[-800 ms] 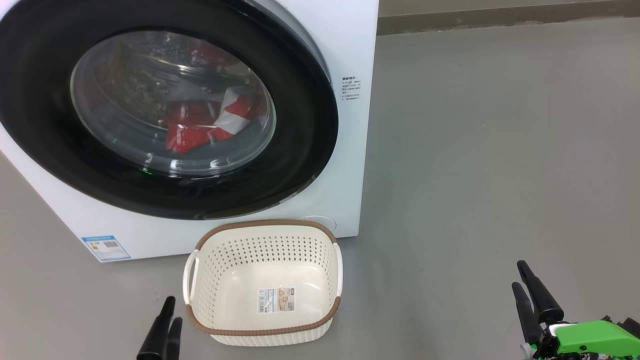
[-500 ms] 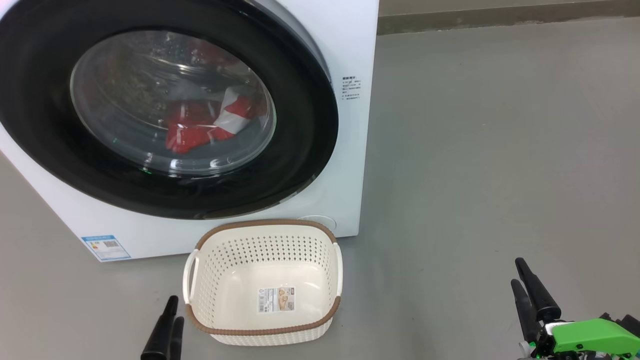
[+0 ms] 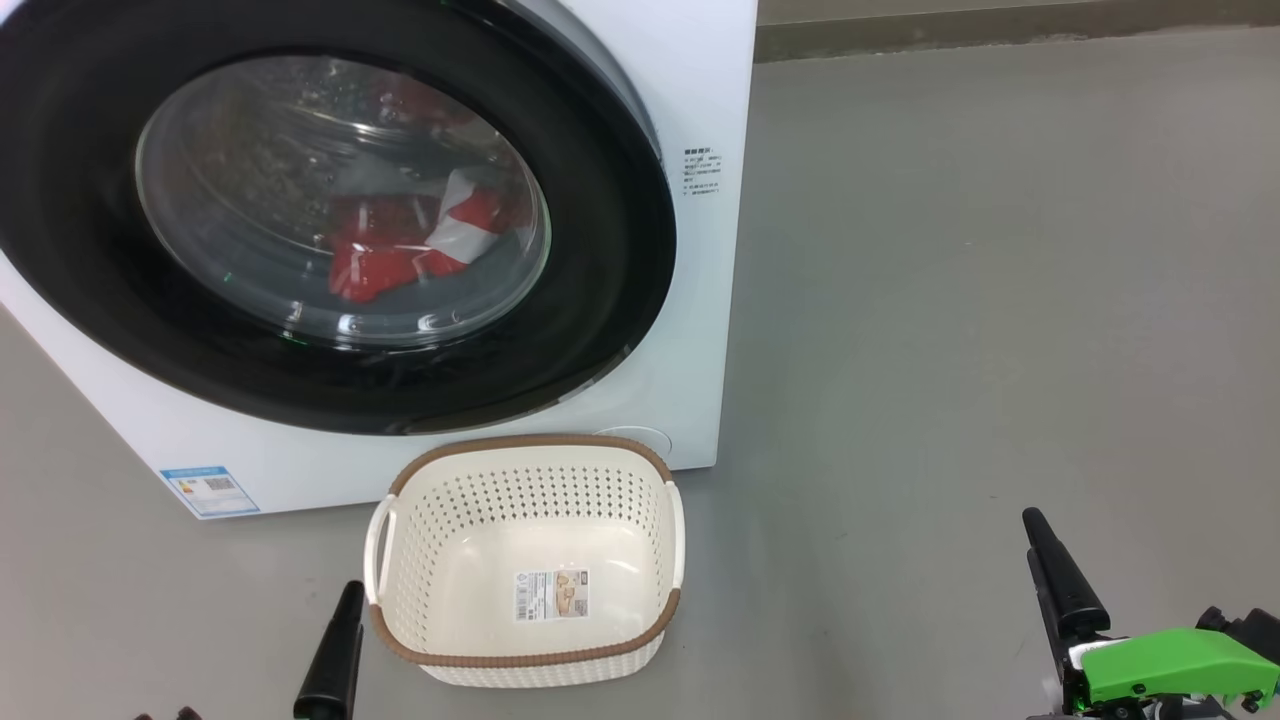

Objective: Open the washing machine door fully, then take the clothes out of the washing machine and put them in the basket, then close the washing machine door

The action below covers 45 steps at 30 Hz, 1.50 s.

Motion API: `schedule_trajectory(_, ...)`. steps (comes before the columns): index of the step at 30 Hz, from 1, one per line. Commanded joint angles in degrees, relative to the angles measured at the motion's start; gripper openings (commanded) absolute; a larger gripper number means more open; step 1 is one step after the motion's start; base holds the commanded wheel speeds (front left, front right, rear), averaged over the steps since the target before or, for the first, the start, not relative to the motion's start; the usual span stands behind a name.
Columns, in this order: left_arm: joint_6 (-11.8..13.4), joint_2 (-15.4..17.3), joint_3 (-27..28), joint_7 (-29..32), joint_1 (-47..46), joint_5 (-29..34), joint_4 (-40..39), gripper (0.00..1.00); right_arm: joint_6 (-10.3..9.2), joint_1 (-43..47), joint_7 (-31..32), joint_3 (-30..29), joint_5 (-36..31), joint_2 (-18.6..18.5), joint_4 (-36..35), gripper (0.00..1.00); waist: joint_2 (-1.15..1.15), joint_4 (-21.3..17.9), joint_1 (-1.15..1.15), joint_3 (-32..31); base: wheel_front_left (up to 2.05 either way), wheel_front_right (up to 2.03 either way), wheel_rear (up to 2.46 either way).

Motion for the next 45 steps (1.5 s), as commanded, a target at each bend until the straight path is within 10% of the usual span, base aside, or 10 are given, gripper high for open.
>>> schedule_trajectory(1,-0.11,0.89,0.24,-0.59,-2.49,1.92,-1.94,1.00,0.02,-2.62,-0.72,0.27,-1.81,-0.70,-1.96,1.00,0.00,0.01,-0.01,0.05,0.00,0.00,0.00)
schedule_trajectory(45,-0.18,1.08,-0.62,-7.88,-4.38,37.84,-5.52,1.00,0.02,-4.24,-7.95,5.01,-36.80,-1.26,-7.10,1.00,0.00,-0.13,-0.01,0.91,0.00,0.00,0.00)
